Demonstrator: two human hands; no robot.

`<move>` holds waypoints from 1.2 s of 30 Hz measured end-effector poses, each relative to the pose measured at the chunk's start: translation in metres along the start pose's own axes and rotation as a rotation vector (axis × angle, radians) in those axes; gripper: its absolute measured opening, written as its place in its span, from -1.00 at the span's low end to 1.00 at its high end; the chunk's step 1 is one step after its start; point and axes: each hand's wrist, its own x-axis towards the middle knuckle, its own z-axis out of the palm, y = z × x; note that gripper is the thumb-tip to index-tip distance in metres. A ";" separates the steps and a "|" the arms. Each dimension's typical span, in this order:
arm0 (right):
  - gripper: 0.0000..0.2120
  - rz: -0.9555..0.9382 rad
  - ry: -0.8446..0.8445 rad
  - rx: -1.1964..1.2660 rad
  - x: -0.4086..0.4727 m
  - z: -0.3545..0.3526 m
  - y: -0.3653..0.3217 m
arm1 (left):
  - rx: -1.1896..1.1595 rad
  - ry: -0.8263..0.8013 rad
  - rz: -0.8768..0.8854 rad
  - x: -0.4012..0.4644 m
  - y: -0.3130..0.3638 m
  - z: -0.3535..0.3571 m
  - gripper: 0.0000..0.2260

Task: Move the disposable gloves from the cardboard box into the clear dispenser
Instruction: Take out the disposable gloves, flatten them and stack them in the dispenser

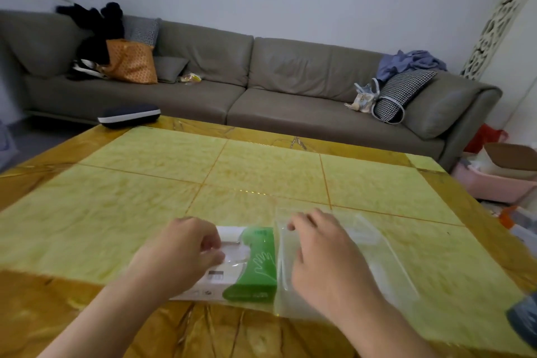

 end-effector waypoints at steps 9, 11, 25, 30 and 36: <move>-0.73 -0.227 -0.170 -0.123 -0.008 0.034 -0.033 | 0.060 0.060 0.080 0.007 0.001 0.015 -0.89; -0.71 -0.227 -0.172 -0.118 -0.008 0.036 -0.031 | 0.027 0.079 0.095 0.006 0.000 0.016 -0.91; -0.68 -0.271 -0.151 -0.086 -0.010 0.040 -0.027 | -0.355 0.224 0.169 0.009 0.016 0.037 -0.84; -0.67 -0.265 -0.153 -0.099 -0.010 0.041 -0.027 | -0.510 0.205 0.077 0.010 0.020 0.030 -0.83; -0.68 -0.216 -0.160 -0.072 -0.012 0.042 -0.026 | -0.616 0.110 0.060 0.008 0.020 0.020 -0.85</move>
